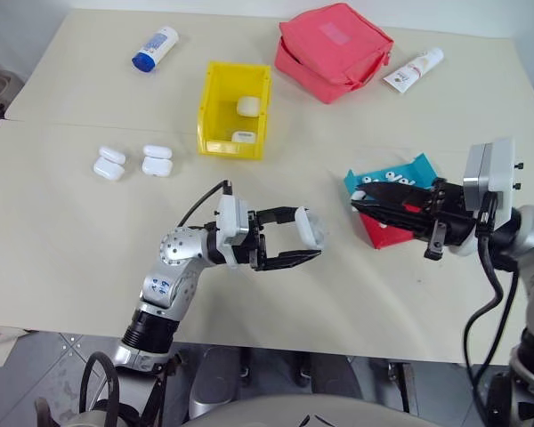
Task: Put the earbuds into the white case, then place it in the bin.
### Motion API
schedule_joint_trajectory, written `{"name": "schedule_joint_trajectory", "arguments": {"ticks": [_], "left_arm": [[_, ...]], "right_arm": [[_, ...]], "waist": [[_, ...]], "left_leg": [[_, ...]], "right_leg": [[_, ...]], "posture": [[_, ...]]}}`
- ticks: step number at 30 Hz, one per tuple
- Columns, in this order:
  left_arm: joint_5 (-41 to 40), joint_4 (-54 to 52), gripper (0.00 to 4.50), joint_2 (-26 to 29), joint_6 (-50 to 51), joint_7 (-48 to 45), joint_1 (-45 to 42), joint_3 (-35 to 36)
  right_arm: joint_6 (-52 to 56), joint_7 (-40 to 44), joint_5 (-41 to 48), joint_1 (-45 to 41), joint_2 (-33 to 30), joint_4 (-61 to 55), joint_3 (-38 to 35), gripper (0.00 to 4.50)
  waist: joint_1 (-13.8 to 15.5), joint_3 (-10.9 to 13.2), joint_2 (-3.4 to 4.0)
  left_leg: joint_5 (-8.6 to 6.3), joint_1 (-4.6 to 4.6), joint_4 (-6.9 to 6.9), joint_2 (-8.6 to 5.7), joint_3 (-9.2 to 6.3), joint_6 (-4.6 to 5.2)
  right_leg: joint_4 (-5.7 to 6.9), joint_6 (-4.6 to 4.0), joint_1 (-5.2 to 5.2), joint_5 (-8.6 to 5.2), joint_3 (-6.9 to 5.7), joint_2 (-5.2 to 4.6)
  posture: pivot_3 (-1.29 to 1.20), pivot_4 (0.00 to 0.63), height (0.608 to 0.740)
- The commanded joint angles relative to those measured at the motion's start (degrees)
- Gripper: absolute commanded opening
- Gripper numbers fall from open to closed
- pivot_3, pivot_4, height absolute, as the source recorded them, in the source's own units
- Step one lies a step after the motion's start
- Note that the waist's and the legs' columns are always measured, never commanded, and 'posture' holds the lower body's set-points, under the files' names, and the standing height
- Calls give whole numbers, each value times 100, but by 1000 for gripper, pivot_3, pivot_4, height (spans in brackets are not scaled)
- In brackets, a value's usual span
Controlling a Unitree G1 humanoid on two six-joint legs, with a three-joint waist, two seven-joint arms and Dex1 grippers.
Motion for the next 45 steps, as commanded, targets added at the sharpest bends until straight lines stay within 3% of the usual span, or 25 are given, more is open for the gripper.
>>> {"name": "schedule_joint_trajectory", "arguments": {"ticks": [1, 11, 27, 45], "left_arm": [[-300, 9, 2779, -39, 55, -216, -185, 148], [-443, -14, 2779, 224, 145, -1016, -297, 144], [-305, 725, 2779, 168, -69, -1203, -528, 350], [-324, 679, 2779, -26, -55, -1357, -669, 244]], "right_arm": [[-278, -320, 254, 131, 120, -269, 224, 467], [-1174, -566, 119, 156, 261, 71, 1095, 467], [-1476, -663, 393, 111, -25, 79, 1192, 467], [-1962, -466, -95, -125, -12, 599, 2055, 467]], "waist": [[0, 0, 0], [-11, 0, 0], [-5, 0, 0], [-8, 0, -1]], "left_leg": [[1, 0, 0, -2, -1, 1], [1, 1, 0, 1, 2, 1], [1, 1, 0, 1, 1, 2], [1, 0, 0, 1, 1, 3]], "right_leg": [[0, 0, 0, 0, 0, -1], [1, 0, -4, 0, 1, 7], [2, 0, -3, 0, 2, 7], [3, 0, -4, 0, 1, 6]], "posture": [[0, 150, 740], [0, 150, 740], [0, 150, 740], [0, 150, 740]]}}
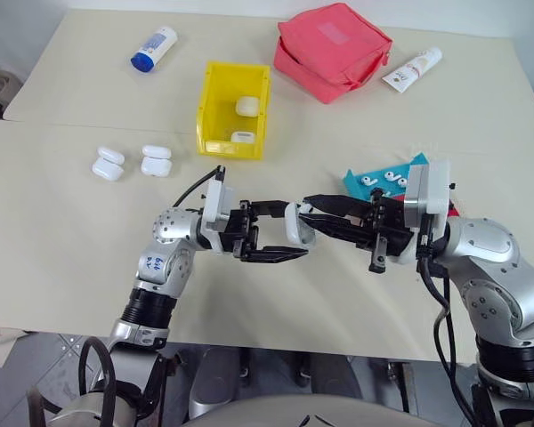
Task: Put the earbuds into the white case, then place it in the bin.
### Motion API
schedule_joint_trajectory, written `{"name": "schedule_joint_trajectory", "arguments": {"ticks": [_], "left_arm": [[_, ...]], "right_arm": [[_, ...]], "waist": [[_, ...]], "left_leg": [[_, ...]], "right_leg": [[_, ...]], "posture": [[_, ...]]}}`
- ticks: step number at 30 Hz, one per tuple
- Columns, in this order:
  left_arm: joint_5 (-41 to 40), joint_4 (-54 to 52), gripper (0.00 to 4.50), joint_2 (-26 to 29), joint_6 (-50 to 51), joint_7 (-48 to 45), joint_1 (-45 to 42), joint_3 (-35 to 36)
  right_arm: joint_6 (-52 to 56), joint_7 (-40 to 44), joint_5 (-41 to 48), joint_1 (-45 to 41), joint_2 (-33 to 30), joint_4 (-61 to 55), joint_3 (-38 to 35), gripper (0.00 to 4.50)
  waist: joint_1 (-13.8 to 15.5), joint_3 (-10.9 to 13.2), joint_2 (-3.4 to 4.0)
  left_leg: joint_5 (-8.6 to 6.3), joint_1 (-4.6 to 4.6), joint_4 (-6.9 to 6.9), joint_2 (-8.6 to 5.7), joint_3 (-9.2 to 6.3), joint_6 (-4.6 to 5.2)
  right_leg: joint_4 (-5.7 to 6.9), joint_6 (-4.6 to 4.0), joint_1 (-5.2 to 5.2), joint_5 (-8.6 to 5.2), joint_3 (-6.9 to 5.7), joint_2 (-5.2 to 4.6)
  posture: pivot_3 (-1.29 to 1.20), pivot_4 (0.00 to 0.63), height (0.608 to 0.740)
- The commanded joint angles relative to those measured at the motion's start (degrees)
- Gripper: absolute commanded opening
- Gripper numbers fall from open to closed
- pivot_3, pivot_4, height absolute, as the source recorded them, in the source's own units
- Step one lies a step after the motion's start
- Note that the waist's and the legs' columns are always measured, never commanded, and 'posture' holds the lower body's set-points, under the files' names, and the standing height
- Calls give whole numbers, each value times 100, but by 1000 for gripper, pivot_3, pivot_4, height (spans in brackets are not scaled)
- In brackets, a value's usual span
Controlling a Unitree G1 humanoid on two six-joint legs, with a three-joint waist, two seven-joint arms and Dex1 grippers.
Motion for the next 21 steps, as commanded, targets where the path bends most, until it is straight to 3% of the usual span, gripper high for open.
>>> {"name": "schedule_joint_trajectory", "arguments": {"ticks": [1, 21], "left_arm": [[-51, -188, 2779, -92, -44, -47, -85, -30], [-140, 102, 2779, -298, -385, -311, -278, 356]], "right_arm": [[-182, 118, -150, -48, -8, 83, 250, 467], [-355, 653, -359, 279, -747, 517, 316, 467]], "waist": [[-1, 0, 0], [3, 0, -1]], "left_leg": [[0, 0, 0, 0, 0, 0], [0, -1, 0, -1, 1, 1]], "right_leg": [[0, 0, 0, 0, 0, 0], [0, 0, 0, 0, -2, -2]], "posture": [[0, 150, 740], [0, 150, 740]]}}
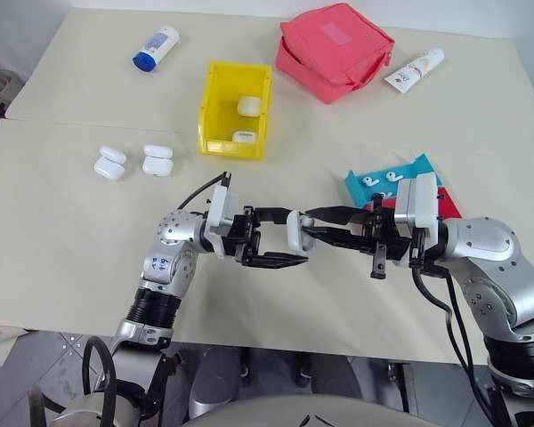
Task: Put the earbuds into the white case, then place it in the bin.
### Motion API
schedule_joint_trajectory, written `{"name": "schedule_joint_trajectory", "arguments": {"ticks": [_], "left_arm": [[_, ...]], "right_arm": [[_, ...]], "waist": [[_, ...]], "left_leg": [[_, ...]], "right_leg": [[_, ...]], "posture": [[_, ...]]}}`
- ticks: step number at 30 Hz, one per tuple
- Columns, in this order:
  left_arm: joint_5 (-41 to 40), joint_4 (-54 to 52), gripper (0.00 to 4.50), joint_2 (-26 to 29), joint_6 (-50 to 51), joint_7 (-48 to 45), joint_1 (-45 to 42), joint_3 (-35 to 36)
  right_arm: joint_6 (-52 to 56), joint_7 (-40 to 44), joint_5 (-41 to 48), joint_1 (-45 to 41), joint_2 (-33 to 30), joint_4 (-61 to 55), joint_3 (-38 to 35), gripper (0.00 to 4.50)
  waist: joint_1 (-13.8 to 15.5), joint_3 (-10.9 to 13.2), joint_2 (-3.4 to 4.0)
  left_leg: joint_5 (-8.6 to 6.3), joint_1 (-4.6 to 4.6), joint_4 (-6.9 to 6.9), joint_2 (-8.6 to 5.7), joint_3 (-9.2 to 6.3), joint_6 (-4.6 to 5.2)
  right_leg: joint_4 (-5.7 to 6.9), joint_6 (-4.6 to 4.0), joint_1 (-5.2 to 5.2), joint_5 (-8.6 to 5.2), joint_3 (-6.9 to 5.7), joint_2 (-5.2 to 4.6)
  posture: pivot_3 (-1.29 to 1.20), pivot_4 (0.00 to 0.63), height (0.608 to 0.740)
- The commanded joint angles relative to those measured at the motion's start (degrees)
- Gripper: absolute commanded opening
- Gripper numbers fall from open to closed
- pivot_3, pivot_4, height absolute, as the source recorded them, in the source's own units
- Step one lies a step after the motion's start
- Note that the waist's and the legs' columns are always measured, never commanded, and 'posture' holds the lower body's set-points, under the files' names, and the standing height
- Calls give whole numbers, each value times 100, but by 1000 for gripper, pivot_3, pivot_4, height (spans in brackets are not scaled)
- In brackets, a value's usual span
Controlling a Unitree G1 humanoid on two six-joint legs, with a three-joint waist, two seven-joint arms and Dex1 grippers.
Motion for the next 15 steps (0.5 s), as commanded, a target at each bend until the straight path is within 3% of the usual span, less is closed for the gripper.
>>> {"name": "schedule_joint_trajectory", "arguments": {"ticks": [1, 15], "left_arm": [[-298, -176, 2779, -113, -336, -8, -243, 336], [-217, -37, 2779, -169, -557, -43, -234, 318]], "right_arm": [[211, 191, -4, 159, -236, 132, 63, 467], [296, 290, -72, -279, -286, 350, 325, 467]], "waist": [[0, 0, 0], [-2, 0, -1]], "left_leg": [[0, 0, 0, 0, -1, 0], [0, 0, 0, 1, -1, 0]], "right_leg": [[0, 0, 0, 0, -1, 0], [0, 0, 0, 0, -3, 0]], "posture": [[0, 150, 740], [0, 150, 740]]}}
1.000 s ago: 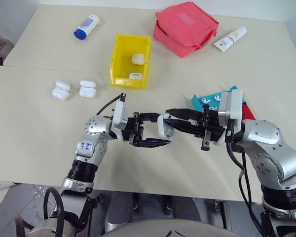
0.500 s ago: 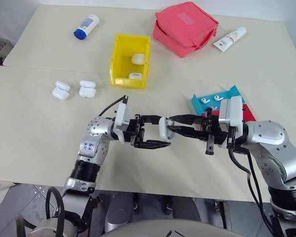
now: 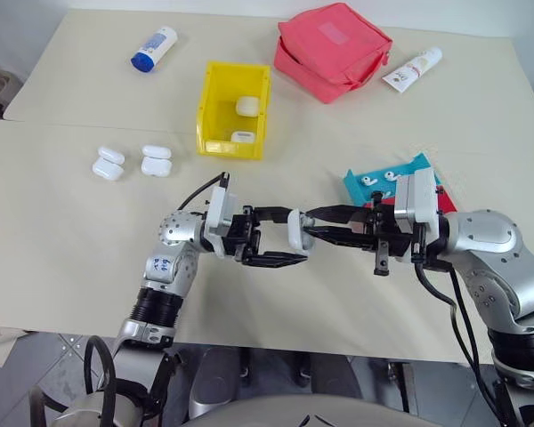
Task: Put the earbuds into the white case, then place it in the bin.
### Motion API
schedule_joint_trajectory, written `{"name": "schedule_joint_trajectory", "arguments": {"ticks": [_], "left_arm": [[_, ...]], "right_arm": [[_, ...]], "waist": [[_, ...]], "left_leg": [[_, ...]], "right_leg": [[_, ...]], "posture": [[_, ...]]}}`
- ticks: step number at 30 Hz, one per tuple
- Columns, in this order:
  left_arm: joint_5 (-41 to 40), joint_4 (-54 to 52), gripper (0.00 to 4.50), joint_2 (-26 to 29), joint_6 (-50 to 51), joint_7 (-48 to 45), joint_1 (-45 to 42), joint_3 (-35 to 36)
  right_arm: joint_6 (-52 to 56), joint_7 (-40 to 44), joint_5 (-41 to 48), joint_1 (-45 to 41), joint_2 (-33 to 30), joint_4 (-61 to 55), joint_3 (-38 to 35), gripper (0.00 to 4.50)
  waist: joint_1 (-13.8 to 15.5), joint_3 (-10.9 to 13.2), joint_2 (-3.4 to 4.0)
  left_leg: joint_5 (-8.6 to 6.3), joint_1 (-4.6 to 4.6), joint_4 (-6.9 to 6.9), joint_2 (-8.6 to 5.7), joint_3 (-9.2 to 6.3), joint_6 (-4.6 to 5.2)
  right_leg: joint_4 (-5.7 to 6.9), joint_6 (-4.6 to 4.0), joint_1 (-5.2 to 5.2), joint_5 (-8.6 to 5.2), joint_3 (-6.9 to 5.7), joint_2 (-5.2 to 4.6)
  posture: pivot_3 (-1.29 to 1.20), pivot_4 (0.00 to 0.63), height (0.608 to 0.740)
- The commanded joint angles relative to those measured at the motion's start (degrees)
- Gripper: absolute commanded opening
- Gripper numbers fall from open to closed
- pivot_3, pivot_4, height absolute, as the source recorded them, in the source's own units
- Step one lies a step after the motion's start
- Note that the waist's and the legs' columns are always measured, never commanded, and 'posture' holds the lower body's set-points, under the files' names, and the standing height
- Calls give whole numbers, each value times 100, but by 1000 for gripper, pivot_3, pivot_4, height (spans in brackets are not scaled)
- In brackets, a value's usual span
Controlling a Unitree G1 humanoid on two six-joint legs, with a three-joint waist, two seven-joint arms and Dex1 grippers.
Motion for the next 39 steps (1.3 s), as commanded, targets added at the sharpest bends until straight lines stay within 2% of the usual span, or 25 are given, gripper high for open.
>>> {"name": "schedule_joint_trajectory", "arguments": {"ticks": [1, 9, 11, 12, 15, 23, 32, 35, 39], "left_arm": [[-222, -189, 2779, -83, -295, -7, -232, 250], [-181, -93, 2779, -65, -406, -18, -214, 244], [-171, -88, 2779, -73, -417, -15, -216, 239], [-166, -82, 2779, -76, -423, -13, -218, 237], [-152, -58, 2779, -81, -445, -26, -224, 244], [-124, 61, 2779, -62, -518, -90, -219, 263], [-64, 474, 2779, -2, -657, -195, -275, 362], [-25, 594, 2779, -25, -726, -156, -333, 430], [-15, 561, 2779, -44, -790, -23, -351, 482]], "right_arm": [[236, 139, -135, 24, -163, 135, 218, 467], [331, 103, -174, -269, -176, 187, 223, 467], [341, 122, -194, -273, -197, 187, 222, 1184], [336, 111, -214, -279, -192, 191, 218, 1375], [359, -14, -223, -342, -119, 205, 185, 2330], [452, -78, -74, -373, -108, 123, 41, 2330], [641, 47, 75, -299, -553, 77, -416, 2330], [715, 74, 0, -202, -880, 168, -746, 2330], [793, 57, -275, 462, -1525, 423, -1599, 2330]], "waist": [[0, 0, 0], [1, 0, 0], [4, 0, 0], [3, 0, 0], [2, 0, 0], [2, 0, 0], [4, 1, -2], [4, 1, -1], [30, 0, -4]], "left_leg": [[0, 0, 0, 0, 0, 0], [0, -1, 0, -1, -1, 1], [0, -1, 0, -2, -1, 1], [0, -1, 0, -2, -2, 1], [0, -1, 1, -2, -1, 2], [0, -1, 1, -2, -1, 1], [0, -3, 0, -3, -2, 3], [1, -3, 0, -2, -1, 2], [0, -8, 1, -8, -10, 6]], "right_leg": [[0, 0, 0, 0, -1, 0], [1, 0, 0, 0, -7, -3], [0, 0, 0, 0, -8, -4], [0, 0, 1, 0, -8, -4], [1, 0, 1, 0, -10, -5], [0, 0, 1, 0, -11, -5], [0, 0, 0, 0, -13, -6], [0, 0, 0, 0, -15, -6], [0, 0, 1, 0, -23, -13]], "posture": [[0, 150, 740], [0, 150, 740], [0, 150, 740], [0, 150, 740], [0, 150, 740], [0, 150, 740], [0, 150, 740], [0, 150, 740], [0, 150, 740]]}}
